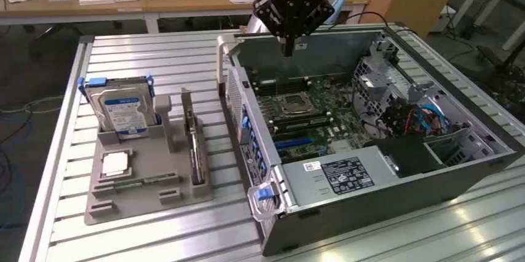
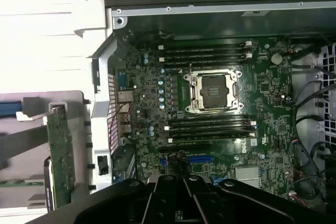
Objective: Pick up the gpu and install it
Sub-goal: 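Reach for the gpu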
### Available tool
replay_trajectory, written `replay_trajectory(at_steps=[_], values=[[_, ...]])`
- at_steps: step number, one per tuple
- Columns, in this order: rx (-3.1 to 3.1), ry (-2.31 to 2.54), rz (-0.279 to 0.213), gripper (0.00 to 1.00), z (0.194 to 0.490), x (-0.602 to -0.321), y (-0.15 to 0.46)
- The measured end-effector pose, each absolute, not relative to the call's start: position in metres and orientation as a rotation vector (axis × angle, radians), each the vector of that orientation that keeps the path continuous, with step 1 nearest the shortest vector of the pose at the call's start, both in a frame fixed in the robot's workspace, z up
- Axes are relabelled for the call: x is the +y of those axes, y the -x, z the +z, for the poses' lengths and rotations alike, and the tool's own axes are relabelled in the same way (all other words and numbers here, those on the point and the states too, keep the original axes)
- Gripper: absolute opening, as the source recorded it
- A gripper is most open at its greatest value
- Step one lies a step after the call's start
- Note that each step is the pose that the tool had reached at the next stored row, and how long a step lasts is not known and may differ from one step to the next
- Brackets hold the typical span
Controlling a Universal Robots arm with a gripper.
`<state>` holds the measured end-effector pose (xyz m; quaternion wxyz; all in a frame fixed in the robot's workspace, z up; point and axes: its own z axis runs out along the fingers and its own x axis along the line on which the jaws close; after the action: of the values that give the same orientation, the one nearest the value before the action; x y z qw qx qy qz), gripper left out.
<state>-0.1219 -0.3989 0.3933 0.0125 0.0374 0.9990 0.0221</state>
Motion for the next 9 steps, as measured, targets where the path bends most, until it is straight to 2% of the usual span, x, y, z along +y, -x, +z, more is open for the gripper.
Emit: replay_trajectory(at_steps=[9], values=[[3.114, -0.117, 0.069, 0.11, 0.3932, -0.3988, 0.1222]])
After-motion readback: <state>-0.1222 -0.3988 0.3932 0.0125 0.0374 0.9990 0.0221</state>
